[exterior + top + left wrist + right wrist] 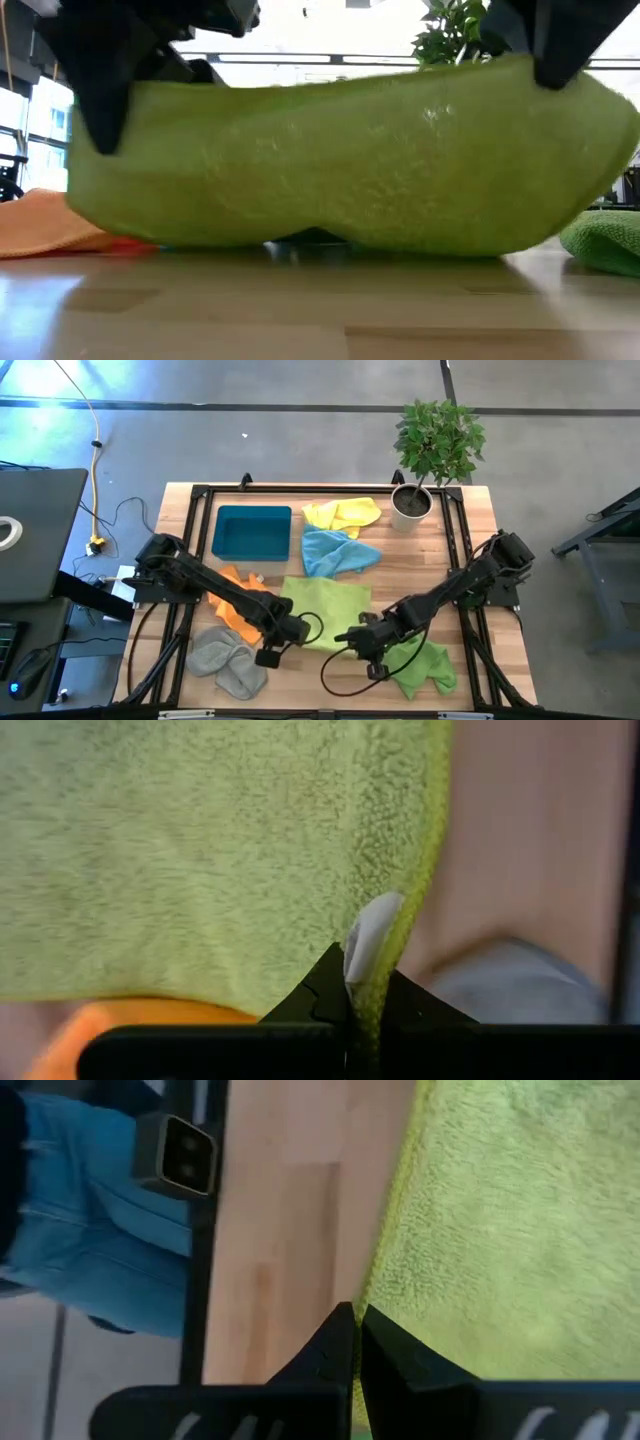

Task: Fold microfiber towels
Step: Fold the light green microfiber cloth

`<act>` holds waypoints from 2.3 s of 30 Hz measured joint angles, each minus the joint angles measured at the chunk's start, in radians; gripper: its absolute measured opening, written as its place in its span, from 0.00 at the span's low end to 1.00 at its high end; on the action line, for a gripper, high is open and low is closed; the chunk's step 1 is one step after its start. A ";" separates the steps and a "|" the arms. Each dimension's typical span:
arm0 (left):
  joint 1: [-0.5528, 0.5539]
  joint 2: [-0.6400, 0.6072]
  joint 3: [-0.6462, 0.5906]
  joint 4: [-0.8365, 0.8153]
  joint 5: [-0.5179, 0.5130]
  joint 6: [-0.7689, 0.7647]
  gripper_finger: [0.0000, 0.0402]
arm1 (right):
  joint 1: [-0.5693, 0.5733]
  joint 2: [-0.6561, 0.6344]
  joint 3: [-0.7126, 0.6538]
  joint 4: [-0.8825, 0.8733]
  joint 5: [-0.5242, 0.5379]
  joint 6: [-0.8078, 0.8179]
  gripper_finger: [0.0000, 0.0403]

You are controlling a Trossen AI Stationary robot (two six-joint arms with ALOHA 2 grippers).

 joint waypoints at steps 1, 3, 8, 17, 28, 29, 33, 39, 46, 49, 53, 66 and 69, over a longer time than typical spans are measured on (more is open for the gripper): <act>0.000 0.000 0.000 0.009 0.031 0.004 0.00 | -0.001 -0.002 0.000 0.000 -0.018 -0.001 0.00; -0.001 0.002 0.001 0.015 0.072 0.026 0.00 | -0.001 -0.003 0.000 0.027 -0.067 -0.001 0.00; 0.005 0.003 0.000 0.023 0.091 0.100 0.00 | -0.007 -0.003 0.000 0.023 -0.096 -0.003 0.00; 0.074 0.003 -0.023 -0.045 -0.142 0.148 0.00 | -0.083 -0.003 0.000 -0.110 0.034 -0.088 0.00; 0.170 0.005 -0.113 0.033 -0.100 0.122 0.00 | -0.185 0.062 -0.001 -0.173 0.050 -0.202 0.00; 0.175 0.005 -0.117 0.037 -0.100 0.124 0.00 | -0.192 0.071 -0.001 -0.174 0.050 -0.212 0.00; 0.190 0.005 -0.123 0.046 -0.112 0.146 0.00 | -0.209 0.089 -0.001 -0.196 0.055 -0.222 0.00; 0.216 0.005 -0.123 0.072 -0.125 0.150 0.00 | -0.217 0.088 -0.001 -0.231 0.057 -0.241 0.00; 0.228 0.005 -0.123 0.066 -0.128 0.150 0.00 | -0.232 0.088 -0.001 -0.254 0.106 -0.275 0.00; 0.227 0.005 -0.123 0.065 -0.149 0.150 0.00 | -0.238 0.088 -0.001 -0.261 0.116 -0.282 0.00; 0.227 0.005 -0.123 0.065 -0.210 0.147 0.00 | -0.239 0.088 -0.001 -0.274 0.160 -0.302 0.00; 0.227 0.004 -0.123 0.069 -0.242 0.146 0.02 | -0.238 0.087 0.019 -0.360 0.225 -0.264 0.25; 0.227 0.004 -0.123 0.070 -0.243 0.140 0.03 | -0.235 0.087 0.032 -0.360 0.197 -0.234 0.29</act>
